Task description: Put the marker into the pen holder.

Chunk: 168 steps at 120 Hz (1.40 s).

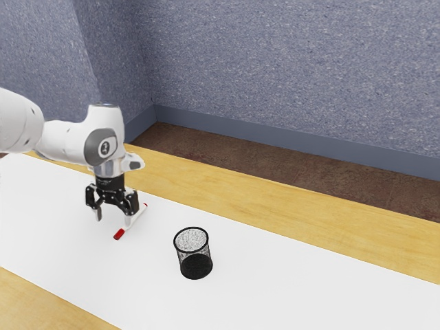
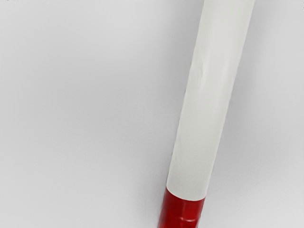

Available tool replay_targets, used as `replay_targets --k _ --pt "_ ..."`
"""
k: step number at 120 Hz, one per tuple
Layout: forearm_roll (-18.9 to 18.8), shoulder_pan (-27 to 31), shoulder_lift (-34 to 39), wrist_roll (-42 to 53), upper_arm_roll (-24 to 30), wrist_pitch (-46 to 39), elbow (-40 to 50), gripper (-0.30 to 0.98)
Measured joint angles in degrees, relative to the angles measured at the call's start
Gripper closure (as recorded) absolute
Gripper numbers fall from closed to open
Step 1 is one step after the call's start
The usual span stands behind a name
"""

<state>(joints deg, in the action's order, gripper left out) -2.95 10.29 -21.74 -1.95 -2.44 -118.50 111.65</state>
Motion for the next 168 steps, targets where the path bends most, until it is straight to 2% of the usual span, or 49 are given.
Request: replay_targets --k 8,35,53,98,134,154,168 --pt "-1.2 -0.2 0.2 1.1 0.5 -4.0 2.2 0.08" --pt "-3.4 0.2 1.3 5.1 1.6 -13.8 6.8 0.38" --pt "-4.2 0.5 2.3 7.2 2.1 -17.6 8.9 0.49" --pt "-4.0 1.6 4.4 10.6 4.4 -20.5 12.7 0.6" --pt "-3.4 3.3 3.8 12.0 4.6 -20.8 12.3 0.61" --pt "-3.1 3.7 3.6 12.4 5.2 -20.7 12.2 0.67" --pt "-3.3 3.2 6.3 12.3 5.2 -19.8 12.2 0.7"
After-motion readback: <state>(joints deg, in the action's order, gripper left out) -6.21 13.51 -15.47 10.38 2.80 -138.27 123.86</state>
